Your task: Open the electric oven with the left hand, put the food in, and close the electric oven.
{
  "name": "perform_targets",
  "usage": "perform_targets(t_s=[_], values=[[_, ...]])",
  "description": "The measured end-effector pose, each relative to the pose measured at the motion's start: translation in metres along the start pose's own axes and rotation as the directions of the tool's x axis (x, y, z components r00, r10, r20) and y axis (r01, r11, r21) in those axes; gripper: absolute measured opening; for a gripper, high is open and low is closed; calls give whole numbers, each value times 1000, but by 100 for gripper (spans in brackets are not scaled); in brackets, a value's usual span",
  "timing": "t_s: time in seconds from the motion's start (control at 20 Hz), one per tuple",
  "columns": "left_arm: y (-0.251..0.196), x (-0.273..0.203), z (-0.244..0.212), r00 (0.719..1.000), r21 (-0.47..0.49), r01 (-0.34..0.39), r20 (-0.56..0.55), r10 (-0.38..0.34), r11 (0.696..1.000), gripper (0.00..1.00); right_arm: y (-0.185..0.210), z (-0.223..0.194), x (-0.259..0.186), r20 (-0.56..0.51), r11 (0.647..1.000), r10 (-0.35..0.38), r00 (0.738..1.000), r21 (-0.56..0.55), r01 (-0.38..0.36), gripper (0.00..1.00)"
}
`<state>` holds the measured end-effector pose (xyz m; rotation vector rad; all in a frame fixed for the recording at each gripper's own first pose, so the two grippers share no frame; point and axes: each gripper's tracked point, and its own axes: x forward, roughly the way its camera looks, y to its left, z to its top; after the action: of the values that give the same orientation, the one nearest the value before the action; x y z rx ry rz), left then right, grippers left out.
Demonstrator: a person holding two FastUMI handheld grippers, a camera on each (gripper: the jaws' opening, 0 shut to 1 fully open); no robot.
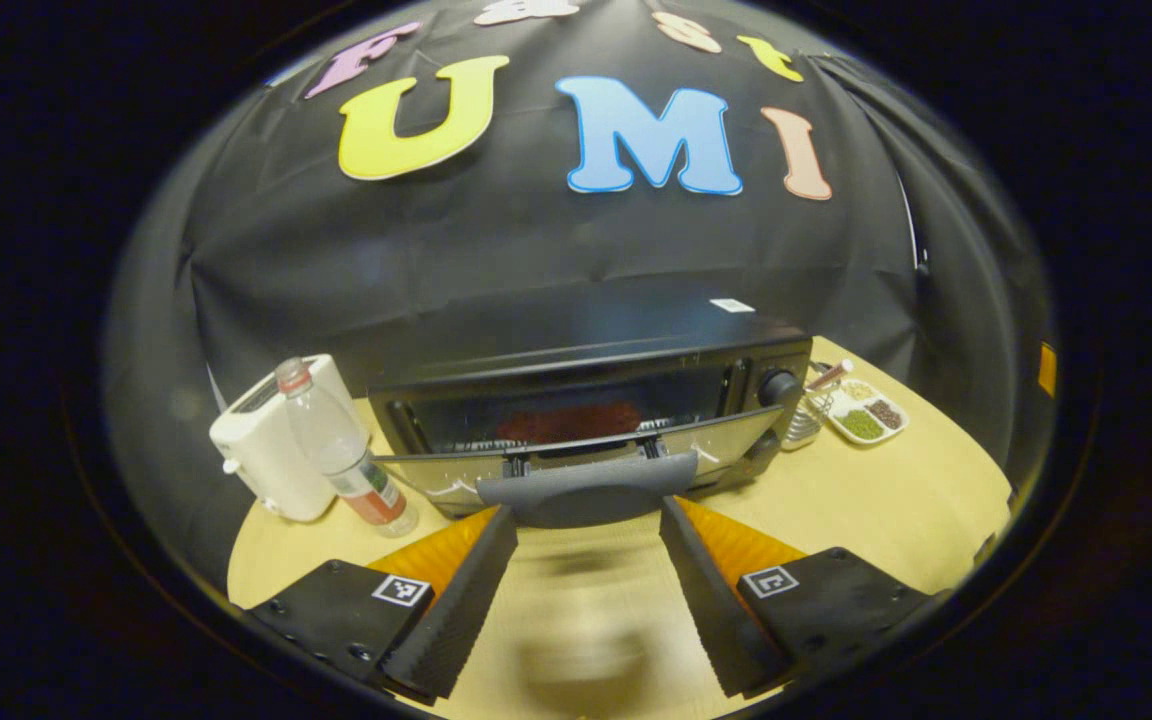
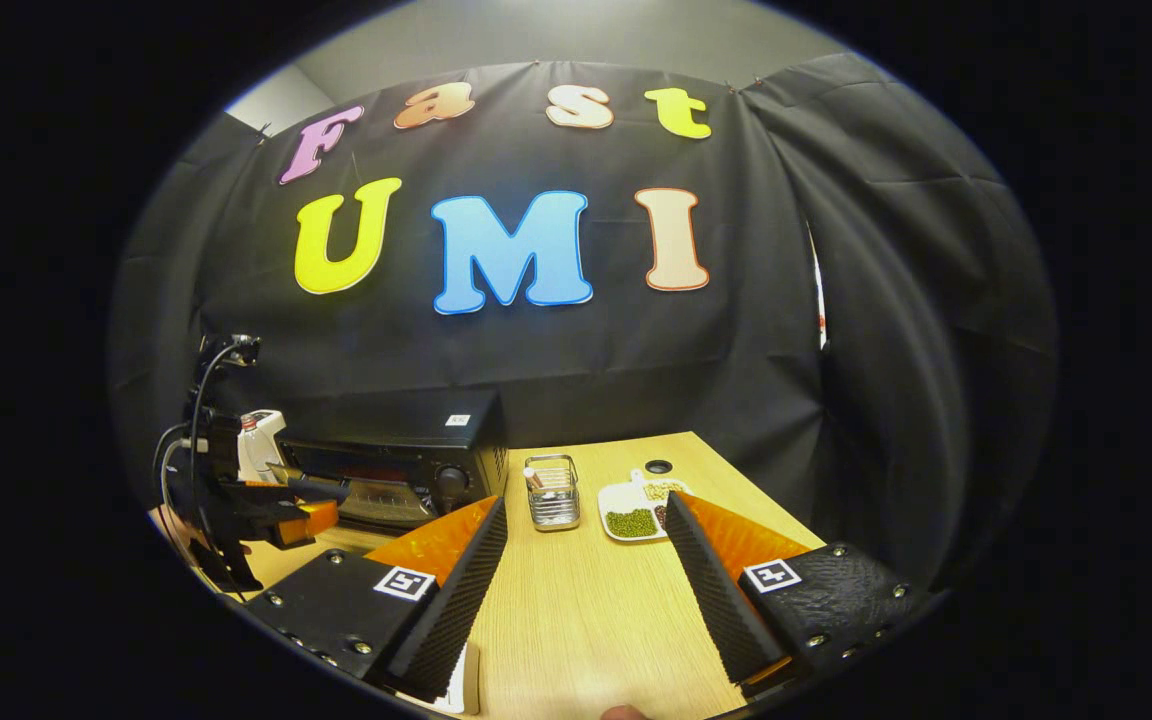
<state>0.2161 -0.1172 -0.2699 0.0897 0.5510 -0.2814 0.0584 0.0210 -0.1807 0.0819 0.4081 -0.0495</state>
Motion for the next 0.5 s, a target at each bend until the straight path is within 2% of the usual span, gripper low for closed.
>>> perform_targets(t_s=[0.1, 0.25, 0.45, 0.5], values=[[-1, 0, 16, 999, 3, 11, 44, -11, 1000, 100, 1, 3, 2, 7, 1000, -5, 1000, 3, 5, 96], [-4, -15, 47, 990, -11, 19, 138, -17, 1000, 98, 2, 11, 0, 28, 1000, -5, 1000, 8, 5, 96], [-14, -63, 92, 962, -27, 20, 274, -12, 999, 100, -3, 37, -13, 97, 1000, 3, 995, -3, -3, 96], [-16, -76, 100, 955, -32, 14, 297, -4, 999, 97, -3, 45, -17, 114, 1000, 18, 993, -8, -18, 96]])
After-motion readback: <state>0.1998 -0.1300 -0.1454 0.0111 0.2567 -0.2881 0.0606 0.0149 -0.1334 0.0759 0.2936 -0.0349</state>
